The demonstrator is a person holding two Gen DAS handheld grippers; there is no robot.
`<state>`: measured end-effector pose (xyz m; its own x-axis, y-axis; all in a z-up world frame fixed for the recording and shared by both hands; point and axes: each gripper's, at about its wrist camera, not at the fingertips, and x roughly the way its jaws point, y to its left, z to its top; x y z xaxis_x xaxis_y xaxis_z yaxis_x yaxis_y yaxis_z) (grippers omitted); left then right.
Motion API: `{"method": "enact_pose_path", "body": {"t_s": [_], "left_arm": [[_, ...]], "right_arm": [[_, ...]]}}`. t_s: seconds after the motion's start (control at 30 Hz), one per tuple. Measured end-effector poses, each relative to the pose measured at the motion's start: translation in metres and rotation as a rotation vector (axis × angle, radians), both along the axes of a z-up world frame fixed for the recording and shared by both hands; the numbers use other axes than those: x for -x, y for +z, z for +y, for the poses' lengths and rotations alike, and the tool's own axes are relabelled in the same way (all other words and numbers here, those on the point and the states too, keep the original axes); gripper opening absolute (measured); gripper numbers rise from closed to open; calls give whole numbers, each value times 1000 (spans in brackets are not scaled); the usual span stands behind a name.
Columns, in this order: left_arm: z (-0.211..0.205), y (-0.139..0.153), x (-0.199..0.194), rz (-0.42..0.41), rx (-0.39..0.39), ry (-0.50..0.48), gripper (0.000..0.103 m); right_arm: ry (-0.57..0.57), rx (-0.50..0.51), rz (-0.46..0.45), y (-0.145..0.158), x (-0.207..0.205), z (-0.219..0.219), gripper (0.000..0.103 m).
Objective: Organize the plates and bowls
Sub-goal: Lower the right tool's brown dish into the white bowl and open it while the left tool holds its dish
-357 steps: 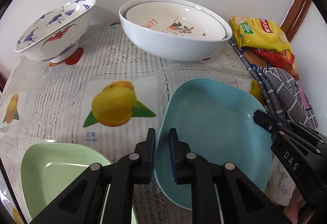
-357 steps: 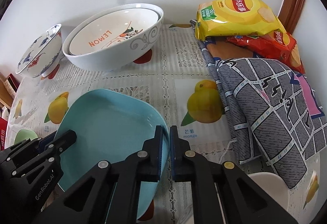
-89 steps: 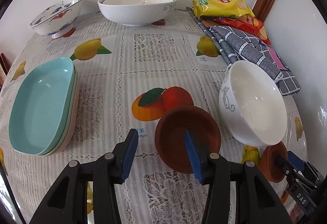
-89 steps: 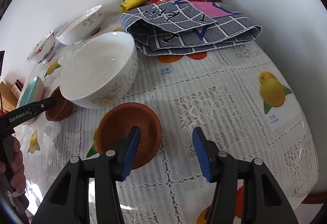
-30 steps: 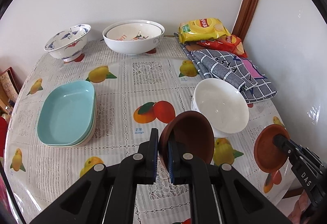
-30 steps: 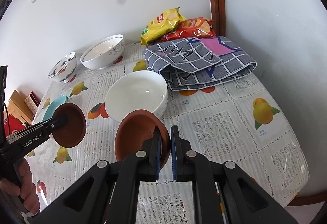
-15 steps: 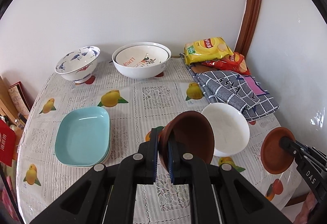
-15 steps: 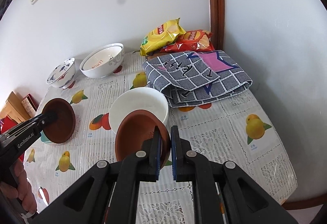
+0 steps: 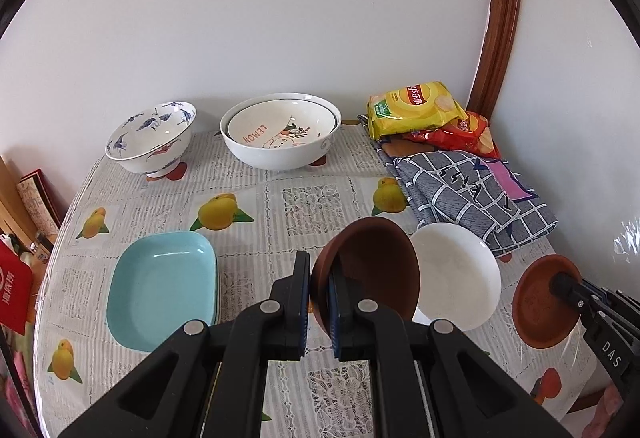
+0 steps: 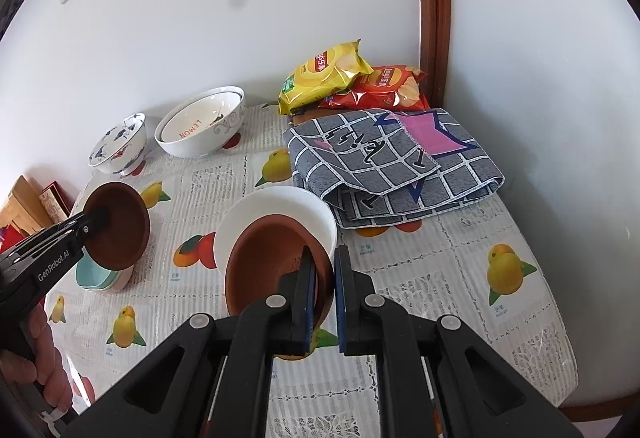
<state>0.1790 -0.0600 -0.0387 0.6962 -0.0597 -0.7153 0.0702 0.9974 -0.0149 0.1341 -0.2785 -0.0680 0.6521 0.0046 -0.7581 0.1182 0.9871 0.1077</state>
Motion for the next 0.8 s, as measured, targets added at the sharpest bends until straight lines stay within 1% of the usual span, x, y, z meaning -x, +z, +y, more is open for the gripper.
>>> {"method": "enact_pose_path", "body": {"t_s": [0.23, 0.5, 0.8], "left_arm": [[-5, -7, -11, 1, 1, -6, 9], [-6, -18, -28, 33, 5, -7, 9], [3, -32, -42, 65, -4, 12, 9]], "right_arm": [[2, -8, 22, -12, -18, -3, 9], [24, -6, 55, -28, -46, 4, 9], [66, 5, 111, -58, -69, 20, 9]]}}
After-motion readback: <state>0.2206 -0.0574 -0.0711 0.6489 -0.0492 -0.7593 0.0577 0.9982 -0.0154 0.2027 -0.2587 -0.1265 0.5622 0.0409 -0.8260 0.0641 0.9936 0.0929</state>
